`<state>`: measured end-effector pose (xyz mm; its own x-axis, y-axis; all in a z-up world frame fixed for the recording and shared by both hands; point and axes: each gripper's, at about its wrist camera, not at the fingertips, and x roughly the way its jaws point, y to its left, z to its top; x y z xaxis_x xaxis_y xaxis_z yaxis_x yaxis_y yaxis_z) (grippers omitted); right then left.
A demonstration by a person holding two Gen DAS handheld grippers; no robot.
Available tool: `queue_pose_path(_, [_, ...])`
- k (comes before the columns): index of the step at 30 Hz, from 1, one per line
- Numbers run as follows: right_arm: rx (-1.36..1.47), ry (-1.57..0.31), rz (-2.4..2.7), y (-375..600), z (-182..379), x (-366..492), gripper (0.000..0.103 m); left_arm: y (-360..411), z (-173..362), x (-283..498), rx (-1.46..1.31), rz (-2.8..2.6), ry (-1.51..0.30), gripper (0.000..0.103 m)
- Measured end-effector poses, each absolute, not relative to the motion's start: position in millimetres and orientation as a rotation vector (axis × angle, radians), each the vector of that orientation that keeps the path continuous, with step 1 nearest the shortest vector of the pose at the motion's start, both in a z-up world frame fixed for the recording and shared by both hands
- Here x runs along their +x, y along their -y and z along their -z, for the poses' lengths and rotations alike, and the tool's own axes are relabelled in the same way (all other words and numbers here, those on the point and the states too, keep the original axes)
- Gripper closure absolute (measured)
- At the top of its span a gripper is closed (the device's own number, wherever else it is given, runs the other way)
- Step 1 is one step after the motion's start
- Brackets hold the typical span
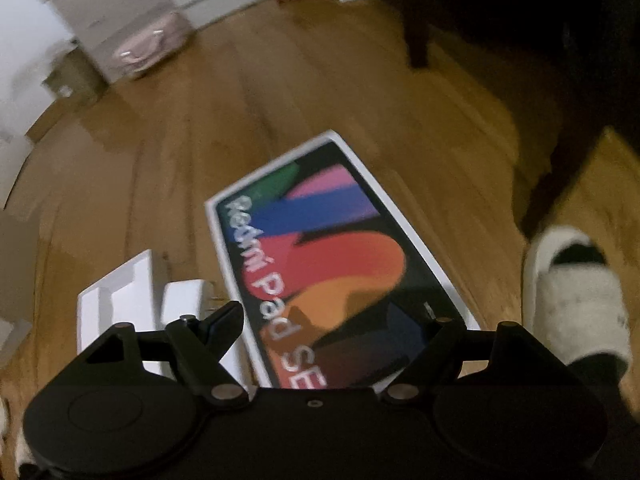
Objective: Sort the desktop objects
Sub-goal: 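Move the left gripper toward the small white ROMOSS charger, then close the left gripper around the small white ROMOSS charger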
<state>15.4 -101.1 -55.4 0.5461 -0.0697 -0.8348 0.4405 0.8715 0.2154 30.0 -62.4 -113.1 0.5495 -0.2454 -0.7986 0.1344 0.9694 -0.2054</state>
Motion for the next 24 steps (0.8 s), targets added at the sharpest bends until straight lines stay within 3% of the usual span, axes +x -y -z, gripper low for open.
queue_pose_path(4, [0.466,-0.947,0.347,112,60,12,0.019,75,119,33,-0.095,0.253,-0.971,0.019])
queue_pose_path(5, [0.468,-0.939,0.346,113,59,12,0.019,77,121,34,-0.09,0.254,-0.974,0.024])
queue_pose_path(6, [0.473,-0.935,0.346,114,58,12,0.019,79,123,34,-0.086,0.252,-0.976,0.037])
queue_pose_path(8, [0.489,-0.923,0.345,116,57,12,0.019,80,128,36,-0.073,0.244,-0.986,0.049])
queue_pose_path(24, [0.533,-0.967,0.343,120,80,20,0.019,84,146,43,-0.087,0.255,-1.032,0.045])
